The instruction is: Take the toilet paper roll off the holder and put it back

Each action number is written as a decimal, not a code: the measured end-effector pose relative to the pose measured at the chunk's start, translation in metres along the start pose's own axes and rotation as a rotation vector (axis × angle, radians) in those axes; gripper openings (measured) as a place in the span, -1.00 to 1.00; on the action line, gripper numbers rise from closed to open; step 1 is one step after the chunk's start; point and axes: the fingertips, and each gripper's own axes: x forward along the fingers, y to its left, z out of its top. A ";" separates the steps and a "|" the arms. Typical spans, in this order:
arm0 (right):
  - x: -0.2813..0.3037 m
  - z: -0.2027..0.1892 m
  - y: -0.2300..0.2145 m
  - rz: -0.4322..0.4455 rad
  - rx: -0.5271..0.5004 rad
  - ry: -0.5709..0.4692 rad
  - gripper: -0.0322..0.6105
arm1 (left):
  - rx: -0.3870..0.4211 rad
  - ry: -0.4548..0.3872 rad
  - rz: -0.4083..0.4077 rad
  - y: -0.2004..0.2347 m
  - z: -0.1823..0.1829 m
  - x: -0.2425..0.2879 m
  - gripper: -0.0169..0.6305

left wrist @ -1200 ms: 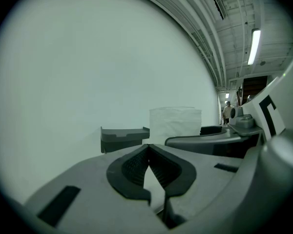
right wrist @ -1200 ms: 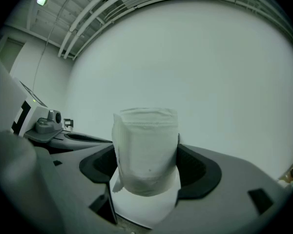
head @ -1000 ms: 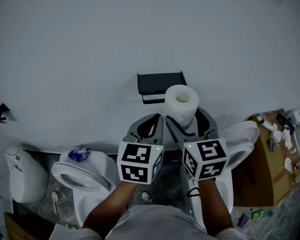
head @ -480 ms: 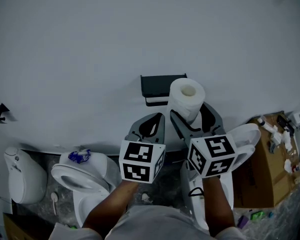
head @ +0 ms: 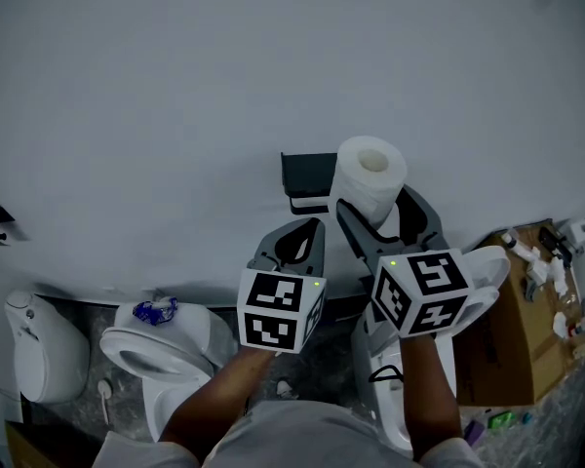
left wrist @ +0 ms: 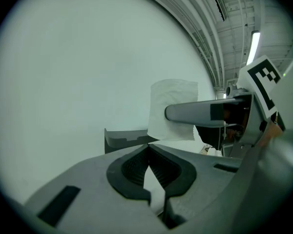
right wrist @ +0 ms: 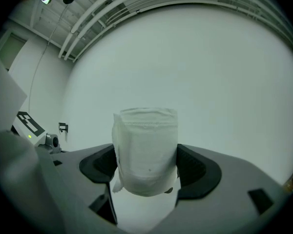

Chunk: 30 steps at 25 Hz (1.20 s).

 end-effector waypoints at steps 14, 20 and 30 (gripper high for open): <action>0.049 0.014 -0.002 -0.030 -0.018 -0.002 0.23 | -0.010 0.004 -0.030 0.026 0.000 0.017 -0.93; 0.071 0.009 -0.007 -0.056 -0.016 0.007 0.23 | -0.014 0.004 -0.035 0.041 0.001 0.022 -0.93; 0.097 -0.003 -0.011 -0.099 -0.015 0.014 0.23 | -0.020 0.005 -0.044 0.055 0.000 0.027 -0.93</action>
